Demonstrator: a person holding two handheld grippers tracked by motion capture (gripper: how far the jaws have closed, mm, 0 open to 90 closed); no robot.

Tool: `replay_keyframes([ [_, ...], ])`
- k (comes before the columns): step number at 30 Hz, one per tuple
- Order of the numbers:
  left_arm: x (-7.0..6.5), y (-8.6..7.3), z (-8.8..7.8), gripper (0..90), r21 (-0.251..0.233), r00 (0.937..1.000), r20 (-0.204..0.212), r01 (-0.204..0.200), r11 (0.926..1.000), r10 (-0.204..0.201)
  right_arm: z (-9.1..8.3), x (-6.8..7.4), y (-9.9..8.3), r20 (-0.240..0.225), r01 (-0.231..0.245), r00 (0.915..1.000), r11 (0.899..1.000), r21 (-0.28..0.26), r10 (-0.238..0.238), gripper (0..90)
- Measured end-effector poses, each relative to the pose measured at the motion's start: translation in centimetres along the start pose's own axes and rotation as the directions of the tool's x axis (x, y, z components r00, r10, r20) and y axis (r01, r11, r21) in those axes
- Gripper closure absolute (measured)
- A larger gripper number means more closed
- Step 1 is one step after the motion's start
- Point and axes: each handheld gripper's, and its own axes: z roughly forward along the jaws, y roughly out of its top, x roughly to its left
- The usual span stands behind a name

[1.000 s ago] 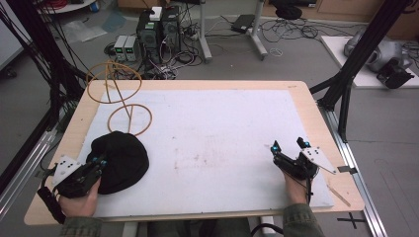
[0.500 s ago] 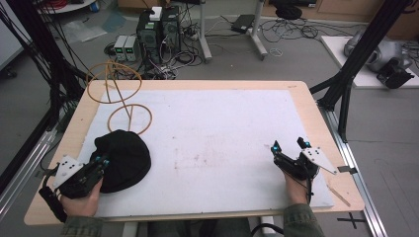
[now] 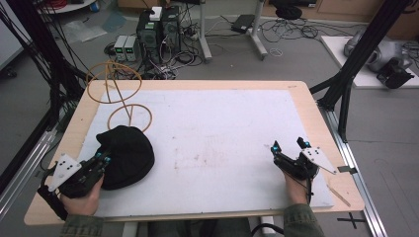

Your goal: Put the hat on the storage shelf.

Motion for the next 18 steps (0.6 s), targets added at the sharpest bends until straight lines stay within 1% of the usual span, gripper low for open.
replay_keyframes([
  [4,-0.2,0.6,-0.2,87.6,-0.037,0.9999,-0.014,-0.008,0.9993,0.008,0.0,0.0,0.0,0.001,-0.003,1.0,1.0,0.002,0.003,11.2],
  [7,-0.2,0.9,-0.2,87.6,-0.047,0.9998,-0.018,-0.012,0.9988,0.011,-0.1,-0.1,-0.1,0.003,-0.004,1.0,1.0,0.006,0.004,11.2],
  [11,-0.3,1.4,-0.1,87.6,-0.054,0.9994,-0.023,-0.029,0.9981,0.027,-0.2,-0.2,-0.1,0.003,-0.002,1.0,1.0,0.004,0.002,11.2],
  [14,-0.4,1.8,-0.2,87.7,-0.069,0.9991,-0.026,-0.036,0.997,0.034,-0.4,-0.3,-0.1,0.006,-0.003,1.0,1.0,0.003,0.003,11.2],
  [17,-0.2,2.2,-0.4,87.6,-0.082,0.9991,-0.032,-0.033,0.9961,0.03,-0.4,-0.3,-0.2,0.003,-0.007,1.0,1.0,0.007,0.007,11.2],
  [18,-0.1,2.3,-0.4,87.6,-0.086,0.9991,-0.032,-0.03,0.9959,0.027,-0.4,-0.3,-0.2,0.002,-0.001,1.0,1.0,0.008,0.001,11.2],
])
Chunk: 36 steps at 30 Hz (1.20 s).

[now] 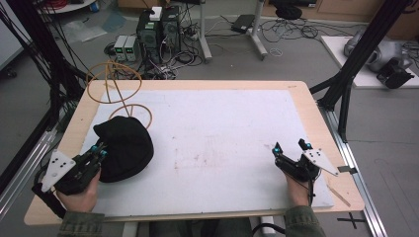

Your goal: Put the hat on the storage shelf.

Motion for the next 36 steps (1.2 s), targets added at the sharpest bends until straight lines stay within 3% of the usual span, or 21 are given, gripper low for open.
replay_keyframes([
  [16,1.1,3.0,-1.2,87.6,-0.07,0.9996,-0.013,0.025,0.9972,-0.026,0.4,0.3,-0.1,-0.004,0.01,0.9999,1.0,0.009,-0.01,11.1],
  [22,1.3,3.5,-0.6,87.6,-0.086,0.9987,-0.005,0.051,0.995,-0.052,0.6,0.6,-0.3,-0.008,0.013,0.9999,1.0,0.017,-0.013,11.2],
  [29,0.9,6.4,0.8,87.6,-0.104,0.9999,-0.006,-0.009,0.9945,0.008,1.2,0.8,-0.3,-0.015,0.023,0.9996,0.999,0.026,-0.023,11.2],
  [36,0.6,8.9,2.2,87.6,-0.134,0.999,-0.015,-0.045,0.99,0.043,1.4,0.9,-0.4,-0.018,0.014,0.9997,1.0,0.026,-0.013,11.2],
])
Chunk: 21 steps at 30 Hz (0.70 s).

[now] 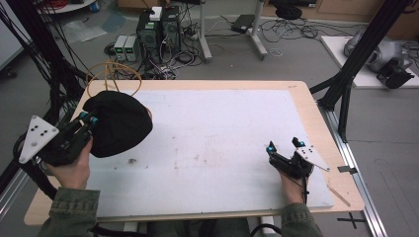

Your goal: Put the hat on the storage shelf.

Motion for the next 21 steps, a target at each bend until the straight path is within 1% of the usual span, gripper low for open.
replay_keyframes([
  [5,-0.1,1.1,0.8,87.6,-0.018,0.9999,-0.007,-0.009,0.9998,0.009,-0.1,0.0,0.0,0.0,-0.012,0.9999,1.0,-0.003,0.012,11.2],
  [7,-0.2,1.5,0.9,87.6,-0.023,0.9999,-0.01,-0.012,0.9997,0.012,-0.2,-0.1,0.0,-0.001,-0.005,1.0,1.0,-0.005,0.005,11.2],
  [12,-0.3,2.6,1.0,87.6,-0.046,0.9995,-0.024,-0.023,0.9987,0.022,-0.2,-0.1,0.0,-0.002,-0.01,0.9999,1.0,-0.007,0.01,11.2],
  [16,0.1,3.2,1.4,87.6,-0.053,0.999,-0.039,-0.025,0.9983,0.023,-0.2,-0.1,0.0,-0.002,-0.007,1.0,1.0,-0.005,0.007,11.2],
  [18,0.3,3.5,1.7,87.6,-0.063,0.9988,-0.044,-0.026,0.9977,0.023,-0.1,0.0,0.0,-0.002,-0.008,1.0,1.0,-0.008,0.008,11.1],
  [20,0.4,3.7,2.0,87.6,-0.077,0.9987,-0.048,-0.022,0.9968,0.018,-0.1,0.1,0.0,-0.006,-0.006,1.0,1.0,-0.001,0.006,11.2],
  [21,0.5,3.9,2.2,87.6,-0.085,0.9979,-0.059,-0.032,0.9959,0.027,0.0,0.1,0.0,-0.004,-0.003,1.0,1.0,-0.004,0.003,11.2],
])
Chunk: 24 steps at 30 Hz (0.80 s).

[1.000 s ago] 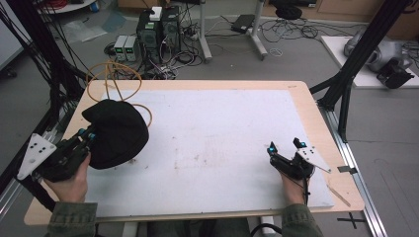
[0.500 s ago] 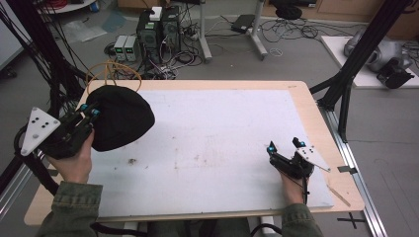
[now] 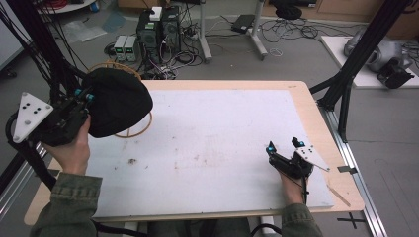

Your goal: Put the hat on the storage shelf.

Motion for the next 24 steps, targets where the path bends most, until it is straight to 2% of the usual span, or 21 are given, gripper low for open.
replay_keyframes([
  [7,0.3,1.0,1.3,87.6,-0.033,0.9982,-0.047,-0.038,0.9987,0.036,0.0,0.1,0.0,-0.004,0.002,1.0,1.0,0.001,-0.002,11.2],
  [10,0.5,1.2,2.0,87.6,-0.043,0.9969,-0.066,-0.047,0.998,0.044,-0.1,0.1,0.0,-0.002,-0.011,0.9999,1.0,0.0,0.011,11.2],
  [12,0.5,1.3,2.4,87.6,-0.052,0.9973,-0.064,-0.038,0.9979,0.035,-0.1,0.0,0.0,0.0,-0.004,1.0,1.0,-0.001,0.004,11.2],
  [16,0.2,1.5,3.4,87.6,-0.066,0.9939,-0.095,-0.062,0.9959,0.056,0.0,-0.1,0.0,0.002,-0.01,1.0,1.0,-0.002,0.01,11.1],
  [24,1.3,1.4,5.2,87.6,-0.086,0.9865,-0.149,-0.082,0.9929,0.068,0.1,-0.3,0.0,0.004,-0.016,0.9999,1.0,-0.005,0.016,11.1],
])
